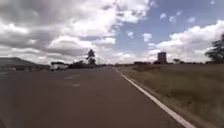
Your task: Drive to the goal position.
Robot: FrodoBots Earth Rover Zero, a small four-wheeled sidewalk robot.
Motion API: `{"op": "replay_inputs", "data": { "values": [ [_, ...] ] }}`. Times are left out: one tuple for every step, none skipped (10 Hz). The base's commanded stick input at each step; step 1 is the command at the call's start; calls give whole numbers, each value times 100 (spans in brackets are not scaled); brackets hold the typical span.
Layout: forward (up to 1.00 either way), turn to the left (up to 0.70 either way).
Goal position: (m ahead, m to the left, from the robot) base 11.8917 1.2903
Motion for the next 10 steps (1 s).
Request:
{"op": "replay_inputs", "data": {
  "values": [
    [70,0],
    [70,0],
    [70,0],
    [70,0],
    [70,0],
    [70,0],
    [70,0],
    [70,0],
    [70,0],
    [70,0]
  ]
}}
